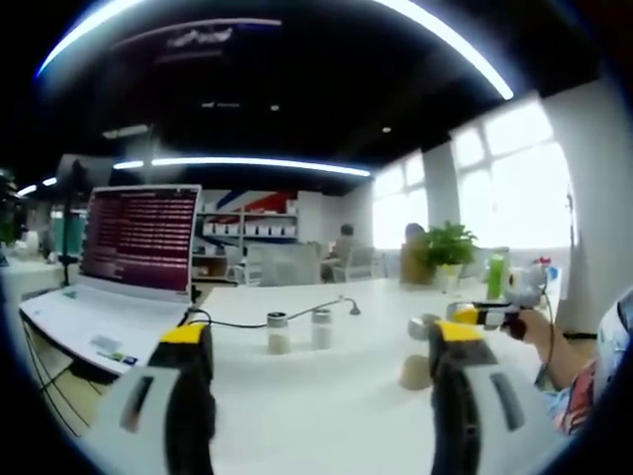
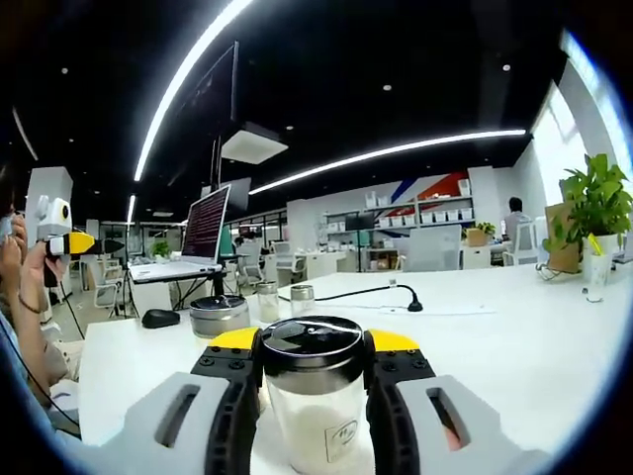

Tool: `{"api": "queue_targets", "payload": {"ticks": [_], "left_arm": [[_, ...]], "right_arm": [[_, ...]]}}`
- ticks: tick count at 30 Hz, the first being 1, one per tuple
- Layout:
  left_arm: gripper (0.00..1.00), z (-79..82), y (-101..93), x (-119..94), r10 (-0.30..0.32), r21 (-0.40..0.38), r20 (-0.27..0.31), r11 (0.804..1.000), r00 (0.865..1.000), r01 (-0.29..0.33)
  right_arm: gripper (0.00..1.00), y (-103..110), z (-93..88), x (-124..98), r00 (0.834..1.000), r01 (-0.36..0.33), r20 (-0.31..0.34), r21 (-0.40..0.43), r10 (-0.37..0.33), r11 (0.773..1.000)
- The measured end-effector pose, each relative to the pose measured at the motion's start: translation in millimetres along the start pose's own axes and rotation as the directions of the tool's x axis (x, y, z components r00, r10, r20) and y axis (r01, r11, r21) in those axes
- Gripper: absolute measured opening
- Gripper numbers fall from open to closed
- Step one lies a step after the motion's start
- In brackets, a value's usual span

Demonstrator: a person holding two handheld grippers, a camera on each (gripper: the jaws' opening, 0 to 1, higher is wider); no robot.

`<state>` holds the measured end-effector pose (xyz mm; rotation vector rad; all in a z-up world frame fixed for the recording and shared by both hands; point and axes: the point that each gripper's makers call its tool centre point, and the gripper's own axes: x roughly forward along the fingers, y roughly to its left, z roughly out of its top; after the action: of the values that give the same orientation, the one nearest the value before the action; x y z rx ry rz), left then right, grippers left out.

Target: Rotate the seasoning bottle until the label or dispensing opening points toward the visible target arrow and the bottle remains upright within the marked orientation range

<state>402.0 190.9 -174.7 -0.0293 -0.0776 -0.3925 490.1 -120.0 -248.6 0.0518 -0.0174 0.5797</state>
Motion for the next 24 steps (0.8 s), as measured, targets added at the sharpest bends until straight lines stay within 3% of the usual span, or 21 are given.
{"api": "queue_targets", "payload": {"ticks": [14, 24], "left_arm": [[0.95, 2.1, -0.6, -3.7, -0.001, -0.027, 0.012, 1.000, 1.000, 0.002], [0.95, -0.7, -2.4, -0.8, -0.011, -0.024, 0.000, 1.000, 1.000, 0.011]], "right_arm": [[0.40, -0.5, -0.9, -0.5, 0.995, 0.099, -0.002, -0.006, -0.099, 0.995], [0.40, -1.7, -2.2, -0.5, 0.991, 0.132, -0.011, -0.021, -0.132, 0.991]]}}
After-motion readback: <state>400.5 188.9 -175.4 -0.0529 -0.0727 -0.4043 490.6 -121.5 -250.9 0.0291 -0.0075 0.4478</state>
